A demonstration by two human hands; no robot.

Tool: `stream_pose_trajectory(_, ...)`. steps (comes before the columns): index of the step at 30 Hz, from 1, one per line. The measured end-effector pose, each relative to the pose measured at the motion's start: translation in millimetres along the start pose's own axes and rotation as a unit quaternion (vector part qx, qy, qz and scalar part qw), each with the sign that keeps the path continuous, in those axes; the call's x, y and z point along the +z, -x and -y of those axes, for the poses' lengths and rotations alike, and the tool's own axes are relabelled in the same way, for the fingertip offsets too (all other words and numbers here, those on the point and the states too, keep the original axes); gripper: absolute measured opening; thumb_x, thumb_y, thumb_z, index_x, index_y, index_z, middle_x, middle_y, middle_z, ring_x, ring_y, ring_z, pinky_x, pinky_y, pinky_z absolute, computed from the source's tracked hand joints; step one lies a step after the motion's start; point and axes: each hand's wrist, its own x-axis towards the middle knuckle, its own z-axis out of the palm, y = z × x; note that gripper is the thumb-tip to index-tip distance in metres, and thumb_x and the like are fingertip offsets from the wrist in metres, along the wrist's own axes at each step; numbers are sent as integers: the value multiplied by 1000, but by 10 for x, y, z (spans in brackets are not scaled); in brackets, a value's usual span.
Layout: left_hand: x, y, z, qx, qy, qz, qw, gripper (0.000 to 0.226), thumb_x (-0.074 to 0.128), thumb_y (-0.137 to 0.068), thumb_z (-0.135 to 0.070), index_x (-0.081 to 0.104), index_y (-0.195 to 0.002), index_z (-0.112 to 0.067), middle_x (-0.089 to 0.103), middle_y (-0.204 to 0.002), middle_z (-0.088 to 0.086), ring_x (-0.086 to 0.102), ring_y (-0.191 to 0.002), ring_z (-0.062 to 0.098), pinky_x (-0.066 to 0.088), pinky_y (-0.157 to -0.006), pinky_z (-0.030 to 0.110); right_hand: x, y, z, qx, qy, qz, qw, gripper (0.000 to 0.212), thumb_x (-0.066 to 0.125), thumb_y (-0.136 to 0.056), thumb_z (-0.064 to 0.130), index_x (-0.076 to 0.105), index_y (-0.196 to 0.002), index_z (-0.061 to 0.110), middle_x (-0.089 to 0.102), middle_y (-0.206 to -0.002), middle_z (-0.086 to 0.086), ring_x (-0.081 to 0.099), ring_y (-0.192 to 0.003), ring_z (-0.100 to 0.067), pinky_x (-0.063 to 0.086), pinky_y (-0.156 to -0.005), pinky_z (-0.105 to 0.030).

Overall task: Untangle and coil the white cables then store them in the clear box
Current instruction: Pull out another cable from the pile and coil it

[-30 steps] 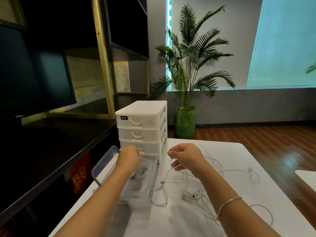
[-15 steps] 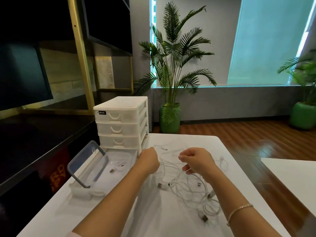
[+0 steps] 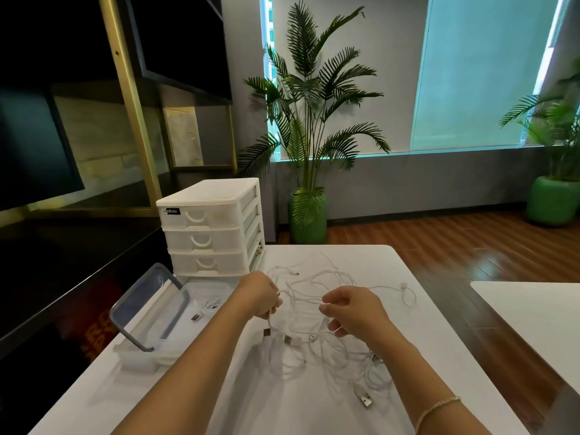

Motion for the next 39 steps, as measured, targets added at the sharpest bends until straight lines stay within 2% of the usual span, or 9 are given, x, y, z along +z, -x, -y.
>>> stream_pose_trajectory(3, -58, 1, -40, 33, 62, 15, 997, 14, 64, -85, -4, 65, -99, -2, 64, -77, 9, 62, -67, 16, 58, -67, 27, 86, 42, 43, -15, 4, 33, 999, 21, 71, -79, 20, 67, -99, 13, 69, -77, -1, 66, -59, -12, 57, -57, -25)
stream_pose_trajectory(8, -111, 99, -119, 68, 140, 41, 987, 5, 65, -84, -4, 64, -89, -7, 66, -83, 12, 65, -76, 21, 58, -80, 33, 209, 120, 136, -68, 101, 93, 988, 34, 75, -71, 40, 69, -100, 22, 69, -89, 8, 61, -73, -2, 44, -56, -15)
stream_pose_trajectory(11, -108, 86, -116, 72, 178, 45, 980, 8, 65, -85, -5, 63, -93, -6, 67, -87, 13, 65, -75, 21, 58, -79, 33, 225, 138, 170, -84, 133, 99, 982, 17, 68, -81, 29, 73, -91, 17, 71, -82, 5, 58, -65, -4, 46, -56, -19)
stream_pose_trajectory(18, -157, 71, -97, 77, 349, 43, 933, 14, 60, -89, -10, 63, -100, -2, 65, -90, 13, 64, -77, 20, 58, -69, 25, 112, 156, 413, -62, -66, 60, 994, 31, 49, -94, 34, 68, -77, 15, 64, -62, 3, 46, -51, -4, 38, -54, -17)
stream_pose_trajectory(25, -293, 337, -126, 205, 298, 58, 930, 28, 57, -86, -38, 64, -103, -17, 71, -89, 2, 66, -82, 18, 55, -78, 31, 74, 123, 750, -30, -292, 106, 950, 35, 36, -98, 21, 56, -72, 7, 39, -50, -3, 31, -42, -11, 29, -45, -24)
stream_pose_trajectory(29, -391, 428, -159, 267, 255, 72, 927, 32, 70, -77, -24, 60, -106, -26, 68, -82, -4, 66, -71, 13, 57, -70, 25, -10, 74, 947, -53, -349, 140, 925, 22, 44, -93, 18, 60, -102, 5, 41, -56, -5, 33, -47, -14, 29, -49, -27)
stream_pose_trajectory(32, -421, 435, -216, 284, 251, 24, 925, 12, 57, -91, -17, 64, -99, -22, 60, -68, -2, 57, -55, 7, 57, -65, 27, -85, 30, 1037, -70, -286, 127, 947, 27, 46, -94, 24, 64, -106, 8, 48, -63, -2, 37, -52, -13, 29, -52, -27)
stream_pose_trajectory(36, -454, 375, -282, 288, 303, -26, 908, 31, 36, -100, -17, 67, -105, -19, 44, -53, -2, 43, -47, 7, 51, -52, 22, -120, -91, 1014, -71, -141, 56, 986, 35, 38, -97, 40, 68, -97, 20, 53, -76, -1, 42, -63, -14, 36, -59, -28)
stream_pose_trajectory(39, -478, 358, -346, 305, 337, -12, 890, 31, 32, -102, -17, 62, -106, -24, 41, -52, -3, 41, -45, 6, 46, -49, 20, -47, -223, 846, -72, -25, 25, 997, 33, 44, -95, 36, 56, -123, 22, 57, -102, -1, 51, -76, -14, 43, -63, -26)
